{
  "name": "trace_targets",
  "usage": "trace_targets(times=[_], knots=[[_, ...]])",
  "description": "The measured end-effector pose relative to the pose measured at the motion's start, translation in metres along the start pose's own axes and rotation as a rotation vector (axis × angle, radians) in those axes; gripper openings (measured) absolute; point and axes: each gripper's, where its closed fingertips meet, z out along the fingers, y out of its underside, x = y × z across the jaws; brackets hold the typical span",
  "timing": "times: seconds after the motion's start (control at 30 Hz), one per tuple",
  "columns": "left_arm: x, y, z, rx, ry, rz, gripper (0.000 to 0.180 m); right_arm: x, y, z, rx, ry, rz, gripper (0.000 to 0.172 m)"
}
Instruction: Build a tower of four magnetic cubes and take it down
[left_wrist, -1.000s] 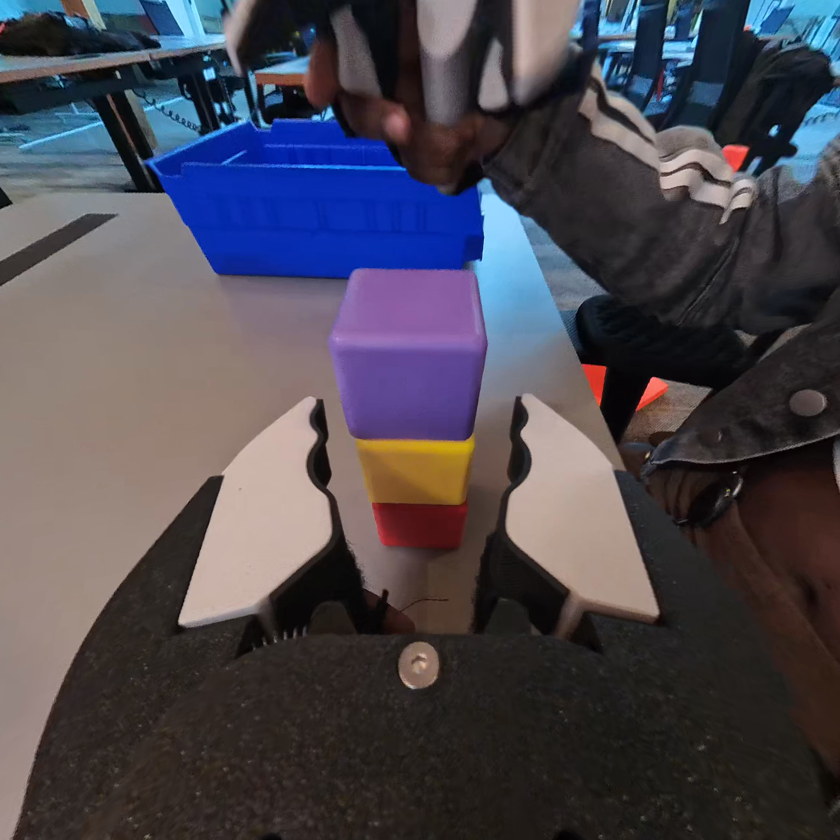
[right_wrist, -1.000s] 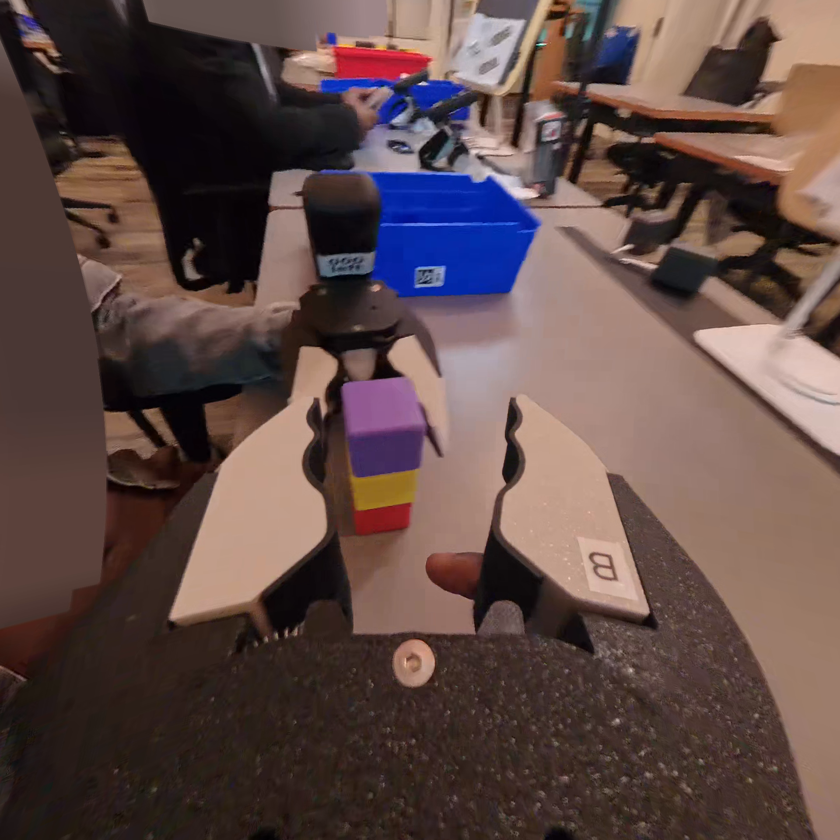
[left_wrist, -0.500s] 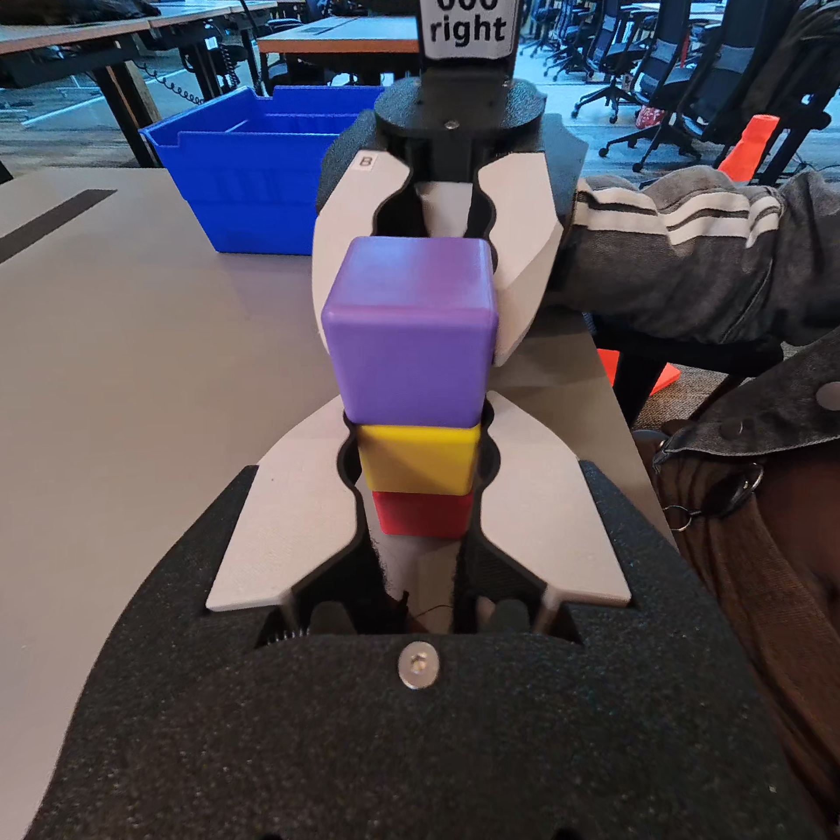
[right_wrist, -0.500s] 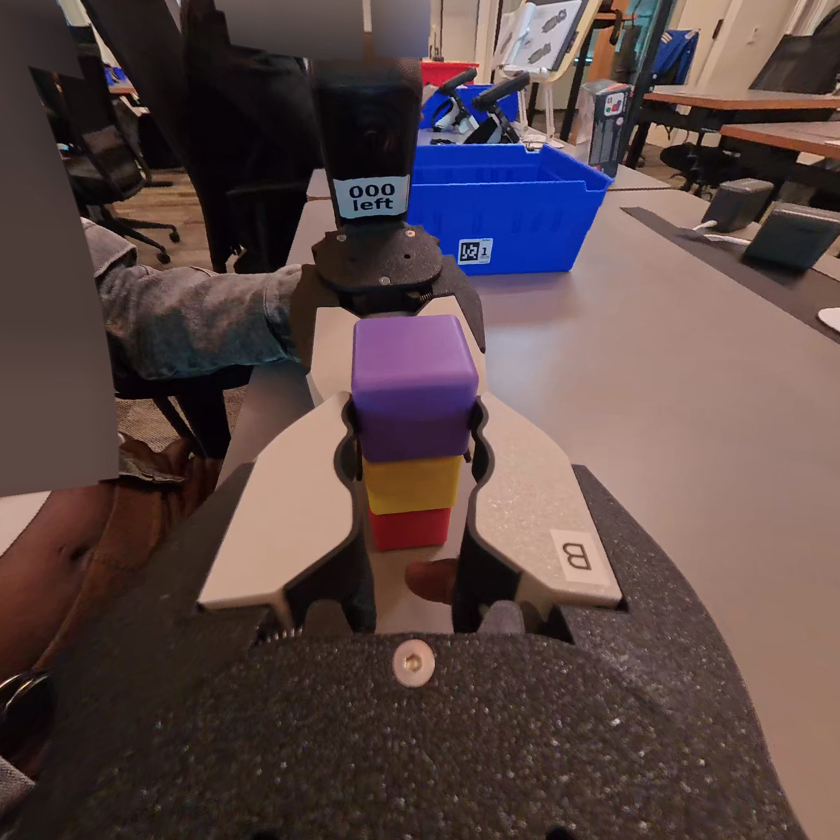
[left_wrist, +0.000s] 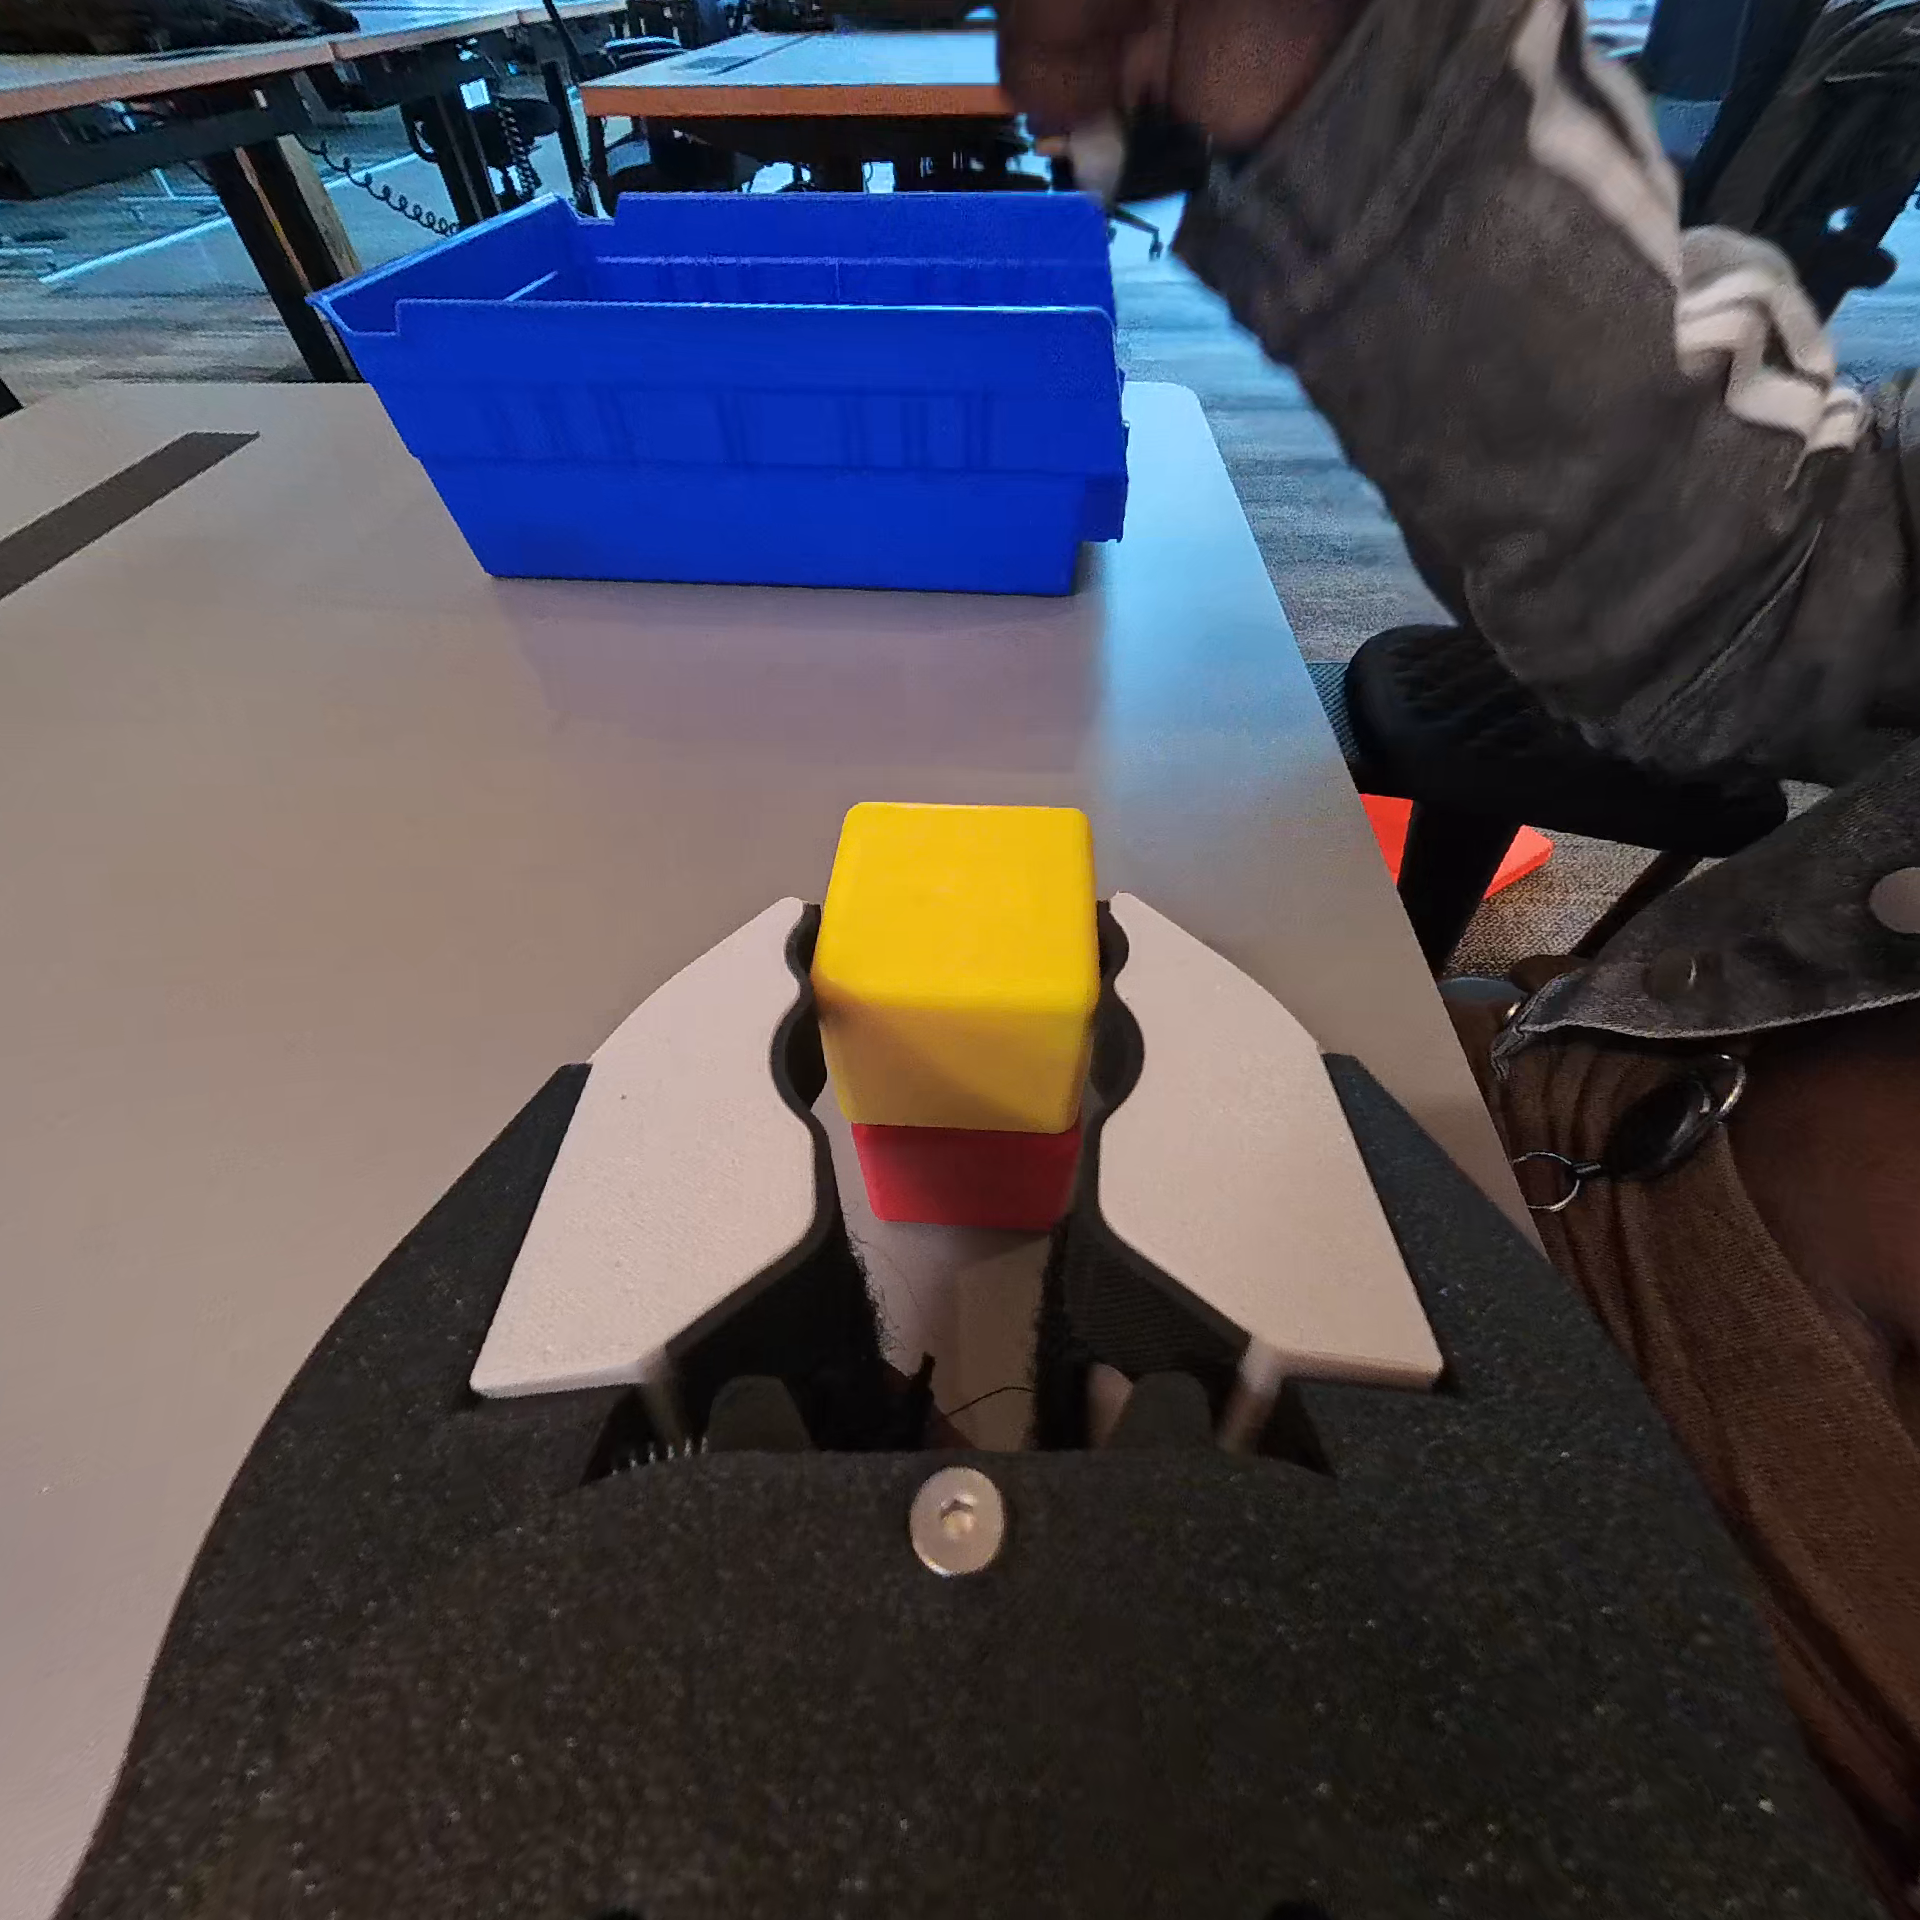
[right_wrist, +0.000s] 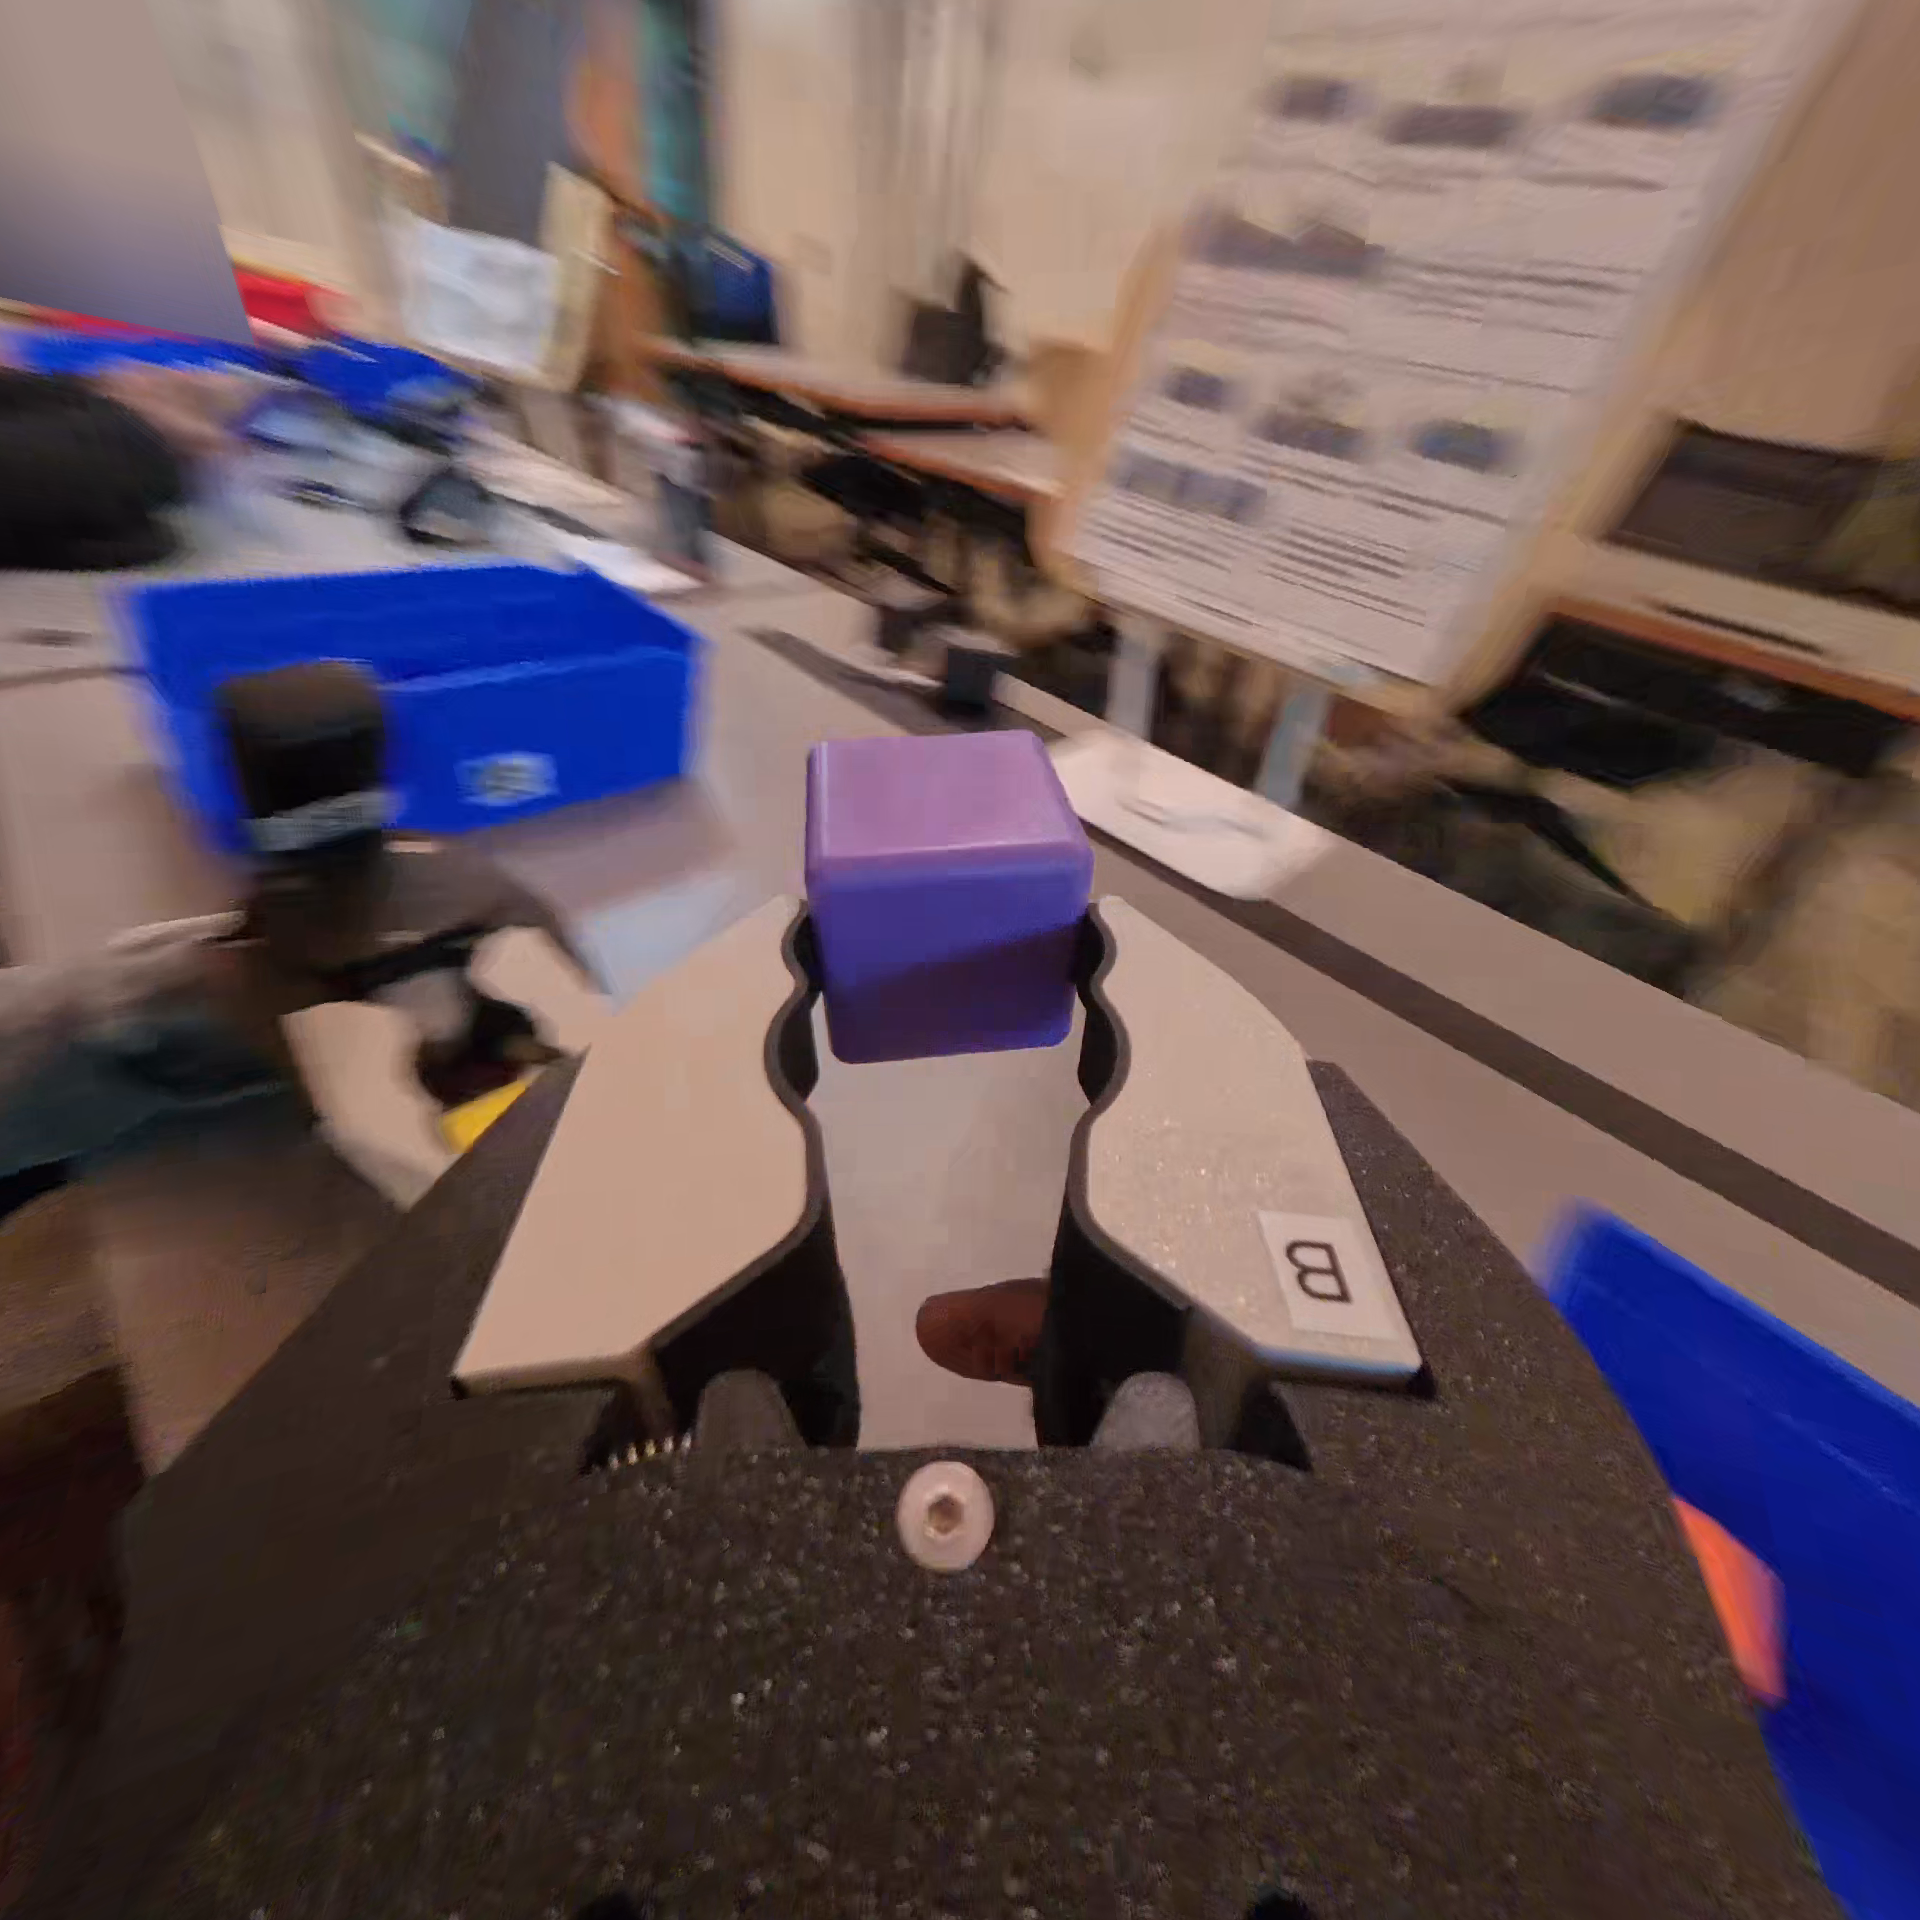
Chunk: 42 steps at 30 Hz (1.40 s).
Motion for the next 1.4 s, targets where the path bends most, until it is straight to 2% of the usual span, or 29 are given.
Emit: trace_targets(times=[0.07,0.13,0.27,0.37,0.53,0.6,0.7,0.93,1.03,1.1,1.2,1.27,1.33,1.4], knots=[[0.0,0.0,0.0,-0.001,0.001,0.0,0.049,0.06,-0.001,-0.029,-0.14,0.248,0.008,0.048],[0.0,0.0,0.0,-0.001,0.001,0.001,0.049,0.115,0.012,-0.057,-0.304,0.449,0.055,0.048],[0.0,0.0,0.0,0.002,0.002,0.0,0.049,0.194,0.076,-0.099,-0.708,0.672,0.192,0.048],[0.0,0.0,0.0,0.004,0.003,0.0,0.049,0.224,0.123,-0.116,-0.936,0.733,0.264,0.048],[0.0,0.0,0.0,0.002,0.005,0.002,0.049,0.228,0.199,-0.133,-1.314,0.658,0.426,0.048],[0.0,0.0,0.0,0.003,0.005,0.001,0.049,0.225,0.22,-0.138,-1.407,0.619,0.485,0.048],[0.0,0.0,0.0,0.004,0.005,0.001,0.049,0.22,0.237,-0.14,-1.464,0.583,0.539,0.048],[0.0,0.0,0.0,0.004,0.007,0.0,0.049,0.217,0.246,-0.142,-1.451,0.577,0.566,0.049],[0.0,0.0,0.0,0.006,0.01,-0.004,0.049,0.218,0.237,-0.139,-1.389,0.618,0.535,0.06],[0.0,0.0,0.0,0.007,0.012,-0.005,0.049,0.218,0.215,-0.132,-1.275,0.675,0.482,0.066],[0.001,0.002,0.0,-0.01,0.019,-0.003,0.05,0.208,0.149,-0.096,-0.914,0.713,0.299,0.072],[0.0,0.008,0.0,-0.052,0.009,0.011,0.064,0.173,0.095,-0.058,-0.641,0.598,0.14,0.073],[0.0,0.007,0.0,-0.045,0.008,0.014,0.077,0.101,0.055,-0.017,-0.421,0.308,0.004,0.073],[0.002,0.009,0.001,-0.052,0.021,0.013,0.084,0.017,0.039,0.011,-0.289,-0.029,-0.1,0.073]])
